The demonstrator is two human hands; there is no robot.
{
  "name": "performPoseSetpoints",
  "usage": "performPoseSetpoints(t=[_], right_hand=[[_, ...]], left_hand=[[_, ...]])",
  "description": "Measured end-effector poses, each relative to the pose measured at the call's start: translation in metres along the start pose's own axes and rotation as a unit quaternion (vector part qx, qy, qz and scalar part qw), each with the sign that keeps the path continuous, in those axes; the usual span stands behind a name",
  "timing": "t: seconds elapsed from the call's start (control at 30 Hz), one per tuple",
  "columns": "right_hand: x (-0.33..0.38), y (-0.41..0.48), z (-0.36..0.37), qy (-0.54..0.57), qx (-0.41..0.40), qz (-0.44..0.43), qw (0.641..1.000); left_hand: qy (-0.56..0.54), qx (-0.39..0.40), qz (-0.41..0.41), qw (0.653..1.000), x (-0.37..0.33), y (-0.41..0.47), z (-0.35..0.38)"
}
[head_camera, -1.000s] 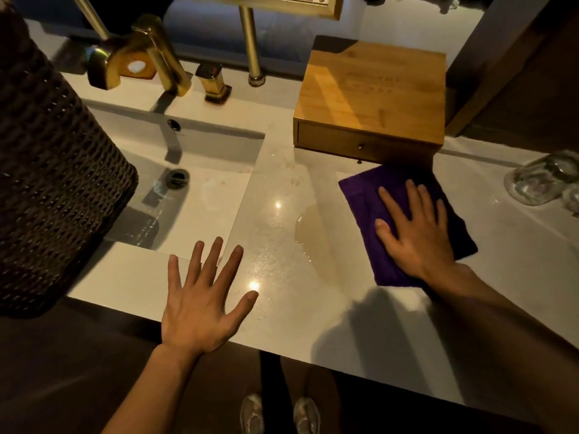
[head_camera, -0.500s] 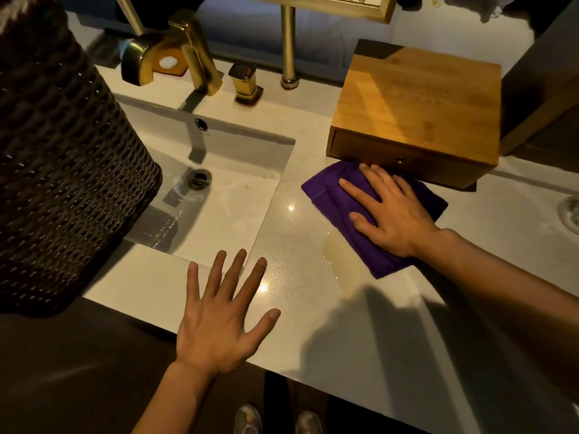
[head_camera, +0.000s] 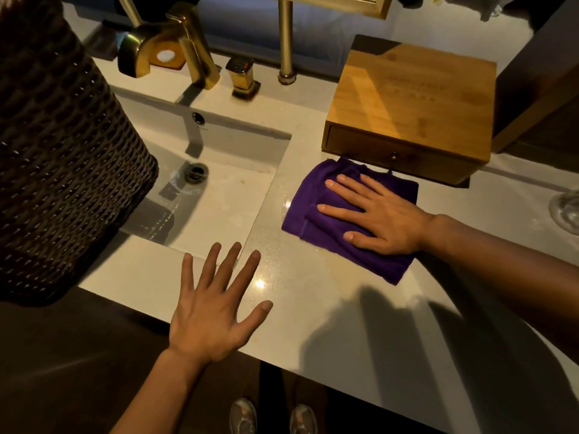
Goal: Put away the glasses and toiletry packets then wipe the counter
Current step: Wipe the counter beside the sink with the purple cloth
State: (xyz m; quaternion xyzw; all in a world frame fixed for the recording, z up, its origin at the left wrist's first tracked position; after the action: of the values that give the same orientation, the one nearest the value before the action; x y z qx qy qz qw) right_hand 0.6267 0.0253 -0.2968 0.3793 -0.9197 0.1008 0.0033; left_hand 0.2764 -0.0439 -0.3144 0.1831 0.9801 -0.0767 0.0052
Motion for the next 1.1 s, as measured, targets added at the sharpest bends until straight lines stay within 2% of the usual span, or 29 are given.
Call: performPoseSetpoints(t=[0.17,0.27,0.37,0.5,0.57,0.7,0.83,0.97,1.03,1.1], right_hand=[[0.018,-0.034,0.010,0.006,0.008,-0.016,1.000],[0.032,-0.066,0.017,0.012,0.009,0.008,1.000],[0.049,-0.104,0.023,0.032,-0.007,0.079,0.996],[0.084,-0.166,0.037,0.059,-0.035,0.250,0.966],[0.108,-0.191,0.046,0.069,-0.049,0.354,0.931],[0.168,-0.195,0.063,0.098,-0.061,0.542,0.832],[0.217,-0.135,0.056,0.073,-0.087,0.653,0.749],[0.229,-0.061,0.040,0.120,-0.138,0.741,0.646],[0.221,-0.033,0.035,0.141,-0.123,0.757,0.626],[0.210,-0.011,0.031,0.146,-0.117,0.755,0.629]], left_hand=[[0.003,-0.003,-0.002,1.000,0.001,0.000,0.002],[0.001,-0.007,-0.004,1.000,0.001,0.000,0.002],[-0.006,-0.013,-0.005,1.000,0.001,0.000,0.002],[-0.016,-0.012,-0.008,1.000,0.000,-0.001,0.000],[-0.017,-0.011,-0.007,1.000,0.000,-0.001,-0.001],[-0.025,-0.009,-0.006,1.000,-0.001,-0.003,-0.002],[-0.032,-0.009,-0.002,0.999,-0.001,-0.002,-0.002],[-0.033,-0.007,0.000,0.999,0.000,-0.002,0.000],[-0.035,-0.006,-0.001,0.999,0.000,-0.001,0.000],[-0.038,0.001,-0.002,0.999,0.001,0.000,-0.001]])
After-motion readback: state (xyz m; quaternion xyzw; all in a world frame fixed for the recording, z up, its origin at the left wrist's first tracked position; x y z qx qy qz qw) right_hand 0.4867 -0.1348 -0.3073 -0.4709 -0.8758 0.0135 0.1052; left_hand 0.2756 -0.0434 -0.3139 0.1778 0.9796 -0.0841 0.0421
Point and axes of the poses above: each hand's wrist, its own y-axis towards the middle knuckle, its own z-axis out of the palm, x = y × z, the point moved 2 cm from there along y, towards the middle knuckle, and after that the axes turned 8 degrees about -z, right-handed, at the moved point
